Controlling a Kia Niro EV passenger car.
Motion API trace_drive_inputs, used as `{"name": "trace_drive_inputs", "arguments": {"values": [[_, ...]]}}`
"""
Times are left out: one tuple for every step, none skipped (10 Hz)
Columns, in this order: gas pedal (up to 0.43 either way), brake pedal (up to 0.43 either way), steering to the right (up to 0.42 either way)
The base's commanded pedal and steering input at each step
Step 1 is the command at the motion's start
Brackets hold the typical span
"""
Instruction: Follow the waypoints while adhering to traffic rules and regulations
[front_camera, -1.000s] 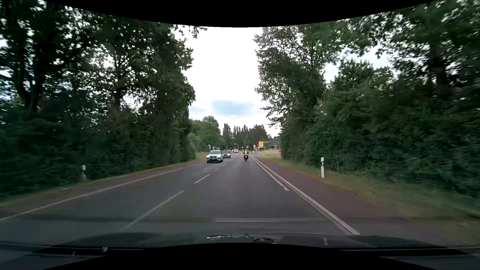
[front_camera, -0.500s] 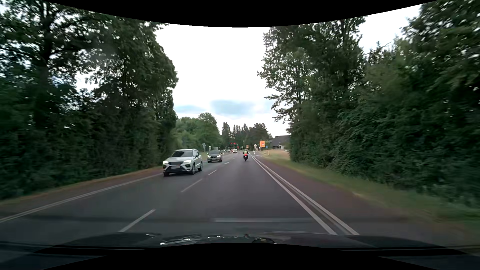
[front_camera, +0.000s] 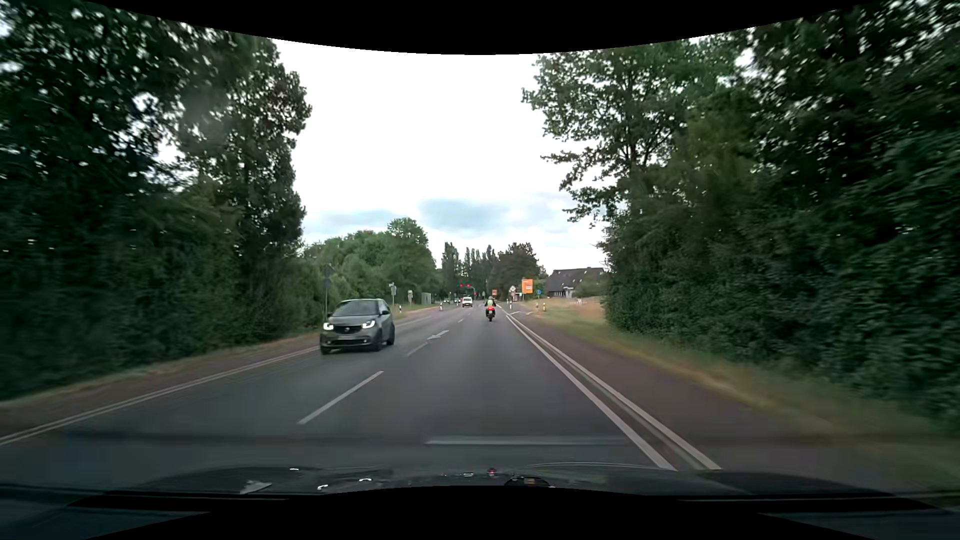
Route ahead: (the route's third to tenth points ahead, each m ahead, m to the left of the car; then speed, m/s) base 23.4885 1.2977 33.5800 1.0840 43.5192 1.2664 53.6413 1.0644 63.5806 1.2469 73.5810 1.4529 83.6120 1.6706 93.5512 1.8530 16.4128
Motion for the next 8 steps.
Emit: {"name": "trace_drive_inputs", "arguments": {"values": [[0.098,0.000,-0.001],[0.098,0.000,-0.001],[0.098,0.000,-0.001],[0.098,0.000,-0.001],[0.098,0.000,-0.001],[0.098,0.000,0.000],[0.098,0.000,0.000],[0.079,0.000,-0.001]]}}
